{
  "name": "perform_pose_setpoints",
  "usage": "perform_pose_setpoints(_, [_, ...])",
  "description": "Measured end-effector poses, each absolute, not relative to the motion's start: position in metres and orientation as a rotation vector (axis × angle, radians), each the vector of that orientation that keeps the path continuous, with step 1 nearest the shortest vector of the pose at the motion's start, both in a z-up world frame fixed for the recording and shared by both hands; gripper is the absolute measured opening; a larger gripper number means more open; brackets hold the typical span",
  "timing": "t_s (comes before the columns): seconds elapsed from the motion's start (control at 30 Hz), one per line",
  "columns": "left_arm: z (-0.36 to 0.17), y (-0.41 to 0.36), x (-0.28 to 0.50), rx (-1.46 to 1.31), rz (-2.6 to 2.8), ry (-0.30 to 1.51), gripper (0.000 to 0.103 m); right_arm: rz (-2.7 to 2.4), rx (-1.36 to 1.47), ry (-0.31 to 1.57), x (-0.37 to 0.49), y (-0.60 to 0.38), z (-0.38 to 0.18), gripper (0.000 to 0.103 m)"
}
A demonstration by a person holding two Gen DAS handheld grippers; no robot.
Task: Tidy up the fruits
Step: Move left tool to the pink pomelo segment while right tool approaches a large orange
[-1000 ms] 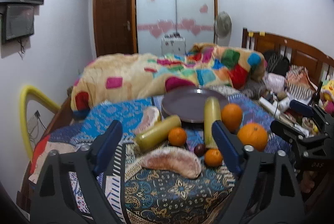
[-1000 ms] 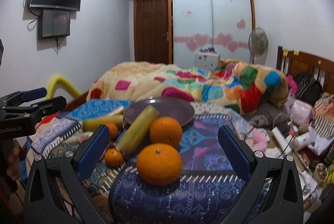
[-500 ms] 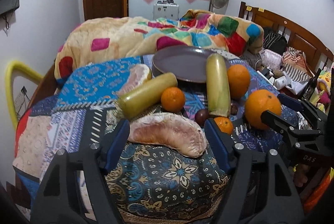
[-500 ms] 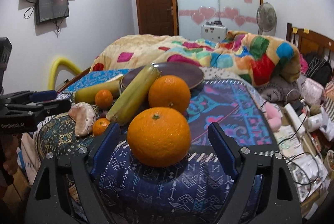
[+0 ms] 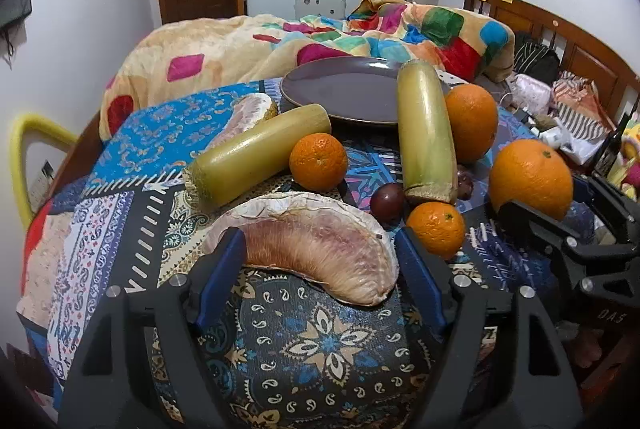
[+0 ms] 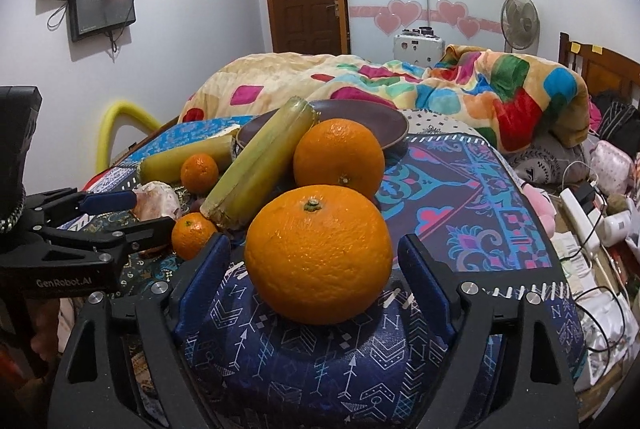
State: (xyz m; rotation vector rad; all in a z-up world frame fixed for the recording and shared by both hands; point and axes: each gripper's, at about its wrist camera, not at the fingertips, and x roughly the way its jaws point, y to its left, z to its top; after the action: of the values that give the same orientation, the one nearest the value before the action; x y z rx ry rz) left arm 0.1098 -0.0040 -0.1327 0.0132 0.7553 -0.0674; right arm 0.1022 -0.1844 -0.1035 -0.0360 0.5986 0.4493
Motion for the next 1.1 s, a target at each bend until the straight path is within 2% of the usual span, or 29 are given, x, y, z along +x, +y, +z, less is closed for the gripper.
perform_pose_setpoints(0.2, [-0.135,0.006,0.104,0.002,-0.062,0.768,0.077,0.458,-0.026,0.626,0.106,-0.185,-0.108,0.072])
perform_pose_setpoints(0.67, [-0.13,0.054,0.062,-0.087,-0.003,0.821,0.076,0.454,-0.008,0.628,0.106,-0.189,-0.107,0.071])
perform_pose_setpoints(1.0, [-0.135,0.033,0.097,-0.087,-0.042,0.841,0.076,0.461,-0.011,0.65,0.109,-0.186,-0.108,0.071])
perform_pose_setpoints(1.1, [-0.136,0.035,0.105,-0.098,-0.021,0.836,0.072,0.468,-0.021,0.663,0.11,-0.185,-0.111,0.071])
